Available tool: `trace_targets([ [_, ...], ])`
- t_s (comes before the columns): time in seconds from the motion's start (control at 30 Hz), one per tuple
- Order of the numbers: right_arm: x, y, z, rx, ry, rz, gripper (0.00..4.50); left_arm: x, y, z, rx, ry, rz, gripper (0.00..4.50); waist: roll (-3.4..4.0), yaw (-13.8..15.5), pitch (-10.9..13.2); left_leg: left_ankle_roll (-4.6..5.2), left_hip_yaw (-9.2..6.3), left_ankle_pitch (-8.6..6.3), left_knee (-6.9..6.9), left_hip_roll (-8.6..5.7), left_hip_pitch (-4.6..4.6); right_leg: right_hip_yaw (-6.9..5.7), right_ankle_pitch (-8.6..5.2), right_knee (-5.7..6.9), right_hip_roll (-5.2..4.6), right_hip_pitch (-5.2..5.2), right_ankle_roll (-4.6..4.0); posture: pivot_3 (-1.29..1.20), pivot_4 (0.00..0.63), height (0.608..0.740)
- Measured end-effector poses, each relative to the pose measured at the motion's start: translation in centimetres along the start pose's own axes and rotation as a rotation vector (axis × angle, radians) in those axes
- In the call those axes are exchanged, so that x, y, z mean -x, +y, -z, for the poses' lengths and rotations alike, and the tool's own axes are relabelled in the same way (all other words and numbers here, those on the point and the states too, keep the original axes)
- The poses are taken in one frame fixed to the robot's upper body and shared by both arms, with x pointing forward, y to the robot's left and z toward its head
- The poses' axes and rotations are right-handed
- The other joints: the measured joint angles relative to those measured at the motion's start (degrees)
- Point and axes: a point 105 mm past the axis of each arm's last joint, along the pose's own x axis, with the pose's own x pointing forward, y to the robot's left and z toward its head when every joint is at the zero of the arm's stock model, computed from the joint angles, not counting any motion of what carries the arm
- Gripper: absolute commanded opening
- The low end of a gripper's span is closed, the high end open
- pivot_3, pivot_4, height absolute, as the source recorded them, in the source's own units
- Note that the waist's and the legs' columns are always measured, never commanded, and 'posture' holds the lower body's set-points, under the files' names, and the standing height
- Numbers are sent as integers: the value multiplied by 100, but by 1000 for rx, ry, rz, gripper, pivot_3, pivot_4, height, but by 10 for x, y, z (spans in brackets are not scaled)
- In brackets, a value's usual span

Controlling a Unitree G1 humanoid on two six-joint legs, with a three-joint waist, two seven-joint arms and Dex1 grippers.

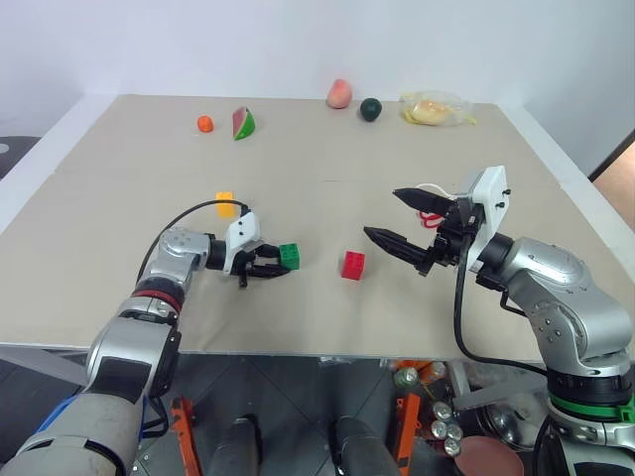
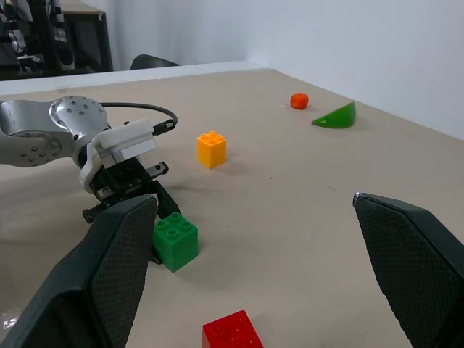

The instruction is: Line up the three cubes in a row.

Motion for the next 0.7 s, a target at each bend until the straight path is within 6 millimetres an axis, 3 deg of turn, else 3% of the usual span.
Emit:
trace_targets([
  [0.43, -1, -1, -3, 9, -8, -2, 4500, -2, -1, -1, -11, 3, 15, 2011, 0, 1, 0, 0, -1, 0, 1, 0, 0, -1, 0, 0, 0, 1, 0, 0, 150, 740],
  [0.53, -1, -1, -3, 9, -7, 1, 4500, -10, -4, -4, -13, -7, 34, 1275, 0, 11, 0, 0, -1, 0, 1, -2, 0, -1, -1, 0, -1, 2, 3, 0, 150, 740],
  [0.7, -1, -1, -2, 8, -1, 6, 4500, -12, -5, -5, -12, -8, 40, 1269, 0, 6, 0, 0, -2, 0, 1, -2, -1, 0, 0, 0, 1, 0, 4, 0, 150, 740],
])
